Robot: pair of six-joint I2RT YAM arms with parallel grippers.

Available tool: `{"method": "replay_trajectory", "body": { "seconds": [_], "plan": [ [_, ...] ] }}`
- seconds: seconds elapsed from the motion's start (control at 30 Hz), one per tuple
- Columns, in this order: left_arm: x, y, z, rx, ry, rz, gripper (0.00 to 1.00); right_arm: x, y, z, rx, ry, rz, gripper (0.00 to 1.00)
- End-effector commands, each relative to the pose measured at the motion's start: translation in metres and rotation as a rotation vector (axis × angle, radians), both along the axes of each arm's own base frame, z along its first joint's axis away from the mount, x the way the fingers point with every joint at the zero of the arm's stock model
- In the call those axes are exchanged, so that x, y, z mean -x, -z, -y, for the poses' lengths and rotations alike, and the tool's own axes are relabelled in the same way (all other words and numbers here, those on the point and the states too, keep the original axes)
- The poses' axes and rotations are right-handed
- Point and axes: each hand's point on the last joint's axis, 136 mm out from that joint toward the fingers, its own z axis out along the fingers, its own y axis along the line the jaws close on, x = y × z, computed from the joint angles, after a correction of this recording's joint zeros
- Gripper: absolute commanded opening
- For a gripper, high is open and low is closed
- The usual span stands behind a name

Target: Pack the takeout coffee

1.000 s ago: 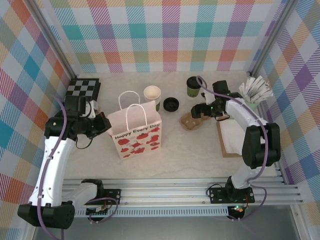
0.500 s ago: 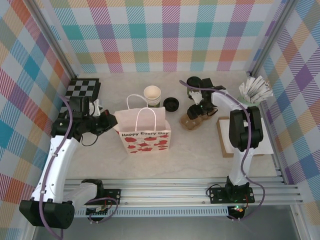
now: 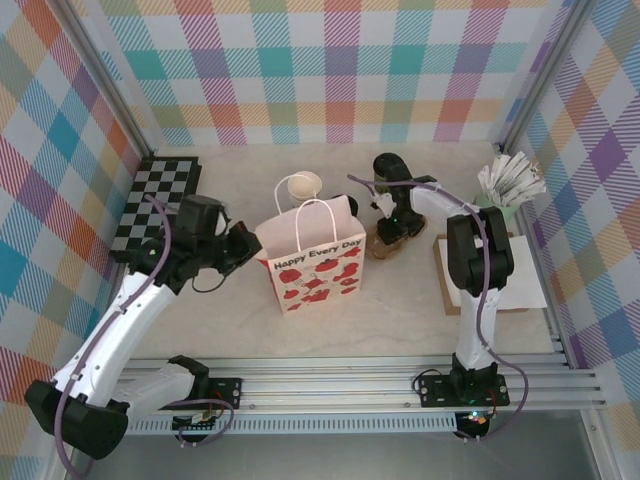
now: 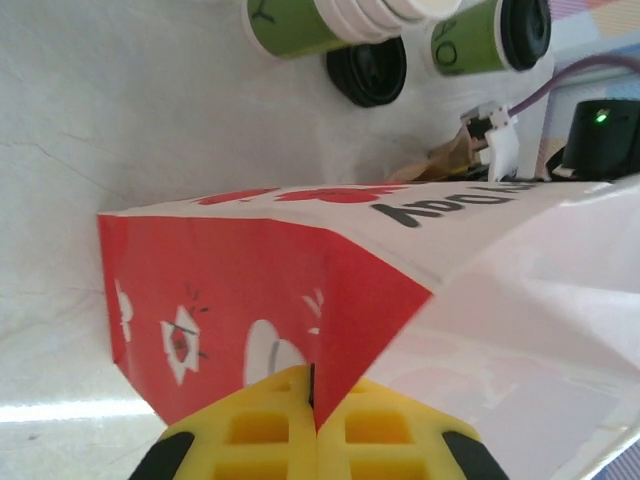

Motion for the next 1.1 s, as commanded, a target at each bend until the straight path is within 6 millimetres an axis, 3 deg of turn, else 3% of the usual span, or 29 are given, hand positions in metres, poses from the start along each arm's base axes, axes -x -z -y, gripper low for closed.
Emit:
{"method": "replay_trajectory", "body": {
  "seconds": [0.0, 0.1, 0.17, 0.23, 0.3, 0.37, 0.5, 0.7, 0.8, 0.87, 0.97, 1.07],
  "plan": [
    [-0.007, 0.001, 0.006, -0.079, -0.04, -0.01, 0.2, 0.009, -0.025, 0.002, -0.013, 0.008, 0.044, 0.23],
    [-0.003, -0.004, 0.004, -0.147, 0.019, 0.003, 0.51, 0.027, -0.04, 0.01, 0.0, 0.046, 0.02, 0.18],
    [0.002, -0.011, -0.009, -0.243, 0.058, 0.033, 0.75, 0.039, -0.054, 0.015, -0.004, 0.096, 0.03, 0.14],
    [0.006, -0.025, -0.016, -0.317, 0.14, 0.094, 0.92, 0.048, -0.07, 0.02, -0.011, 0.147, 0.047, 0.12],
    [0.008, -0.041, -0.019, -0.379, 0.226, 0.161, 1.0, 0.055, -0.087, 0.025, -0.014, 0.193, 0.065, 0.1],
    [0.005, -0.057, -0.014, -0.406, 0.31, 0.232, 1.0, 0.061, -0.104, 0.029, -0.019, 0.224, 0.083, 0.09],
    [-0.009, -0.081, 0.034, -0.344, 0.589, 0.392, 1.0, 0.068, -0.143, 0.036, -0.054, 0.312, 0.144, 0.05],
    [-0.065, -0.094, 0.074, -0.408, 0.756, 0.541, 0.92, 0.079, -0.209, 0.044, -0.128, 0.422, 0.24, 0.04],
    [-0.085, -0.096, 0.093, -0.397, 0.824, 0.556, 0.84, 0.091, -0.232, 0.045, -0.158, 0.461, 0.238, 0.03],
    [-0.096, -0.097, 0.104, -0.378, 0.851, 0.564, 0.76, 0.099, -0.245, 0.048, -0.171, 0.49, 0.244, 0.02],
    [-0.102, -0.103, 0.117, -0.321, 0.888, 0.586, 0.46, 0.111, -0.263, 0.05, -0.206, 0.525, 0.272, 0.02],
    [-0.101, -0.107, 0.119, -0.268, 0.899, 0.589, 0.28, 0.118, -0.285, 0.044, -0.281, 0.528, 0.292, 0.02]
  ]
}}
